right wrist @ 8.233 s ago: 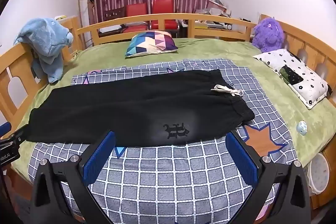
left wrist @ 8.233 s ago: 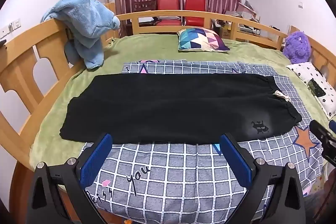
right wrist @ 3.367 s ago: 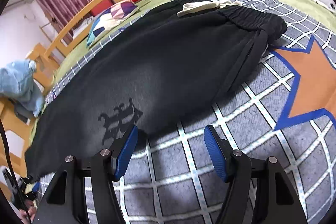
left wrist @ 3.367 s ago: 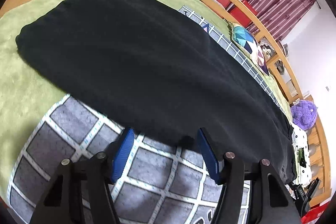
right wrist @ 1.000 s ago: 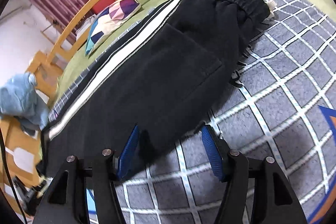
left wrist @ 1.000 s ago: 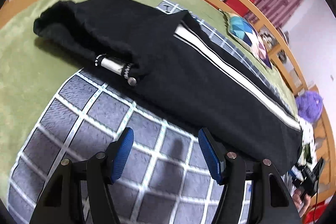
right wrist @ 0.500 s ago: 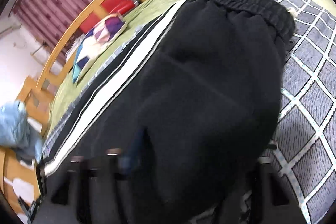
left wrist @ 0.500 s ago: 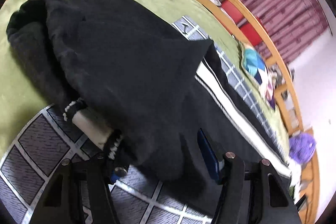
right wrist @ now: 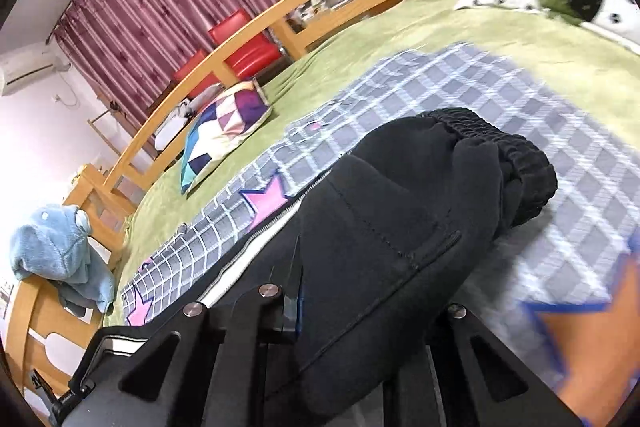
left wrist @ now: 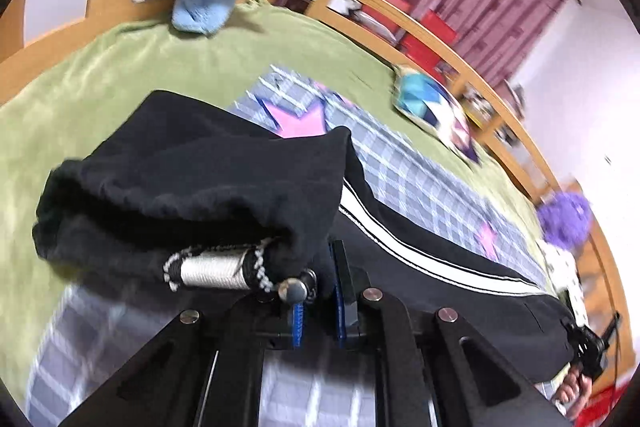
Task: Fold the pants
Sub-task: 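Lift and fold the pants over along their length with both grippers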
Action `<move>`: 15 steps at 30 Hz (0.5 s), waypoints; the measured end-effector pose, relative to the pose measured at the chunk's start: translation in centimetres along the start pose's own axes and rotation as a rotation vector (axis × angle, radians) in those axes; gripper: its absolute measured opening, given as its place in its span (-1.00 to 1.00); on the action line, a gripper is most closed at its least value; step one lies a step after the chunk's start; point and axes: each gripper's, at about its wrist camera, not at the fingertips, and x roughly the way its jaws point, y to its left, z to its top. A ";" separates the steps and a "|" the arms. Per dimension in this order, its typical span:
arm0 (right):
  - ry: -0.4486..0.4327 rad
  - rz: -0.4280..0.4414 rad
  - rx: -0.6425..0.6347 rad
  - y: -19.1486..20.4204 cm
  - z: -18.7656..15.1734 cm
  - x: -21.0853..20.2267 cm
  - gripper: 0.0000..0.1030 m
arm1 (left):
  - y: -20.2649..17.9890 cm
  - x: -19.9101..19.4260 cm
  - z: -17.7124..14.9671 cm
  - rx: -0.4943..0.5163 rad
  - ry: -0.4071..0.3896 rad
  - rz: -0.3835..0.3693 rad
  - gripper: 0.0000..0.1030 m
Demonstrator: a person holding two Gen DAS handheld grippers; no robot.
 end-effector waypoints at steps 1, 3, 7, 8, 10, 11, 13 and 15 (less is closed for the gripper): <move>0.000 -0.015 -0.014 -0.9 -0.4 -1.5 -0.74 | -0.1 -1.1 -1.8 0.013 0.022 -0.022 -0.77; 0.011 -0.053 -0.037 -3.1 -1.5 -4.8 -0.74 | 0.0 -2.3 -4.2 0.019 0.052 -0.042 -0.76; 0.067 -0.120 -0.050 -7.4 -4.8 -8.5 -0.70 | 0.6 -2.8 -8.8 0.060 0.125 -0.045 -0.72; 0.097 -0.131 -0.057 -8.3 -5.8 -8.6 -0.65 | 0.9 -2.5 -9.6 0.076 0.147 -0.023 -0.70; 0.167 -0.150 -0.048 -9.7 -7.5 -8.1 -0.49 | 2.0 -2.4 -10.5 0.078 0.200 0.011 -0.61; 0.195 -0.157 -0.036 -10.2 -8.5 -8.0 -0.42 | 2.3 -2.7 -10.8 0.076 0.206 0.018 -0.59; 0.183 -0.183 -0.057 -10.9 -10.4 -8.9 -0.25 | 3.1 -4.4 -11.2 0.088 0.187 0.027 -0.34; 0.162 -0.218 -0.107 -10.6 -11.7 -9.9 -0.14 | 3.5 -5.9 -11.5 0.100 0.163 0.056 0.05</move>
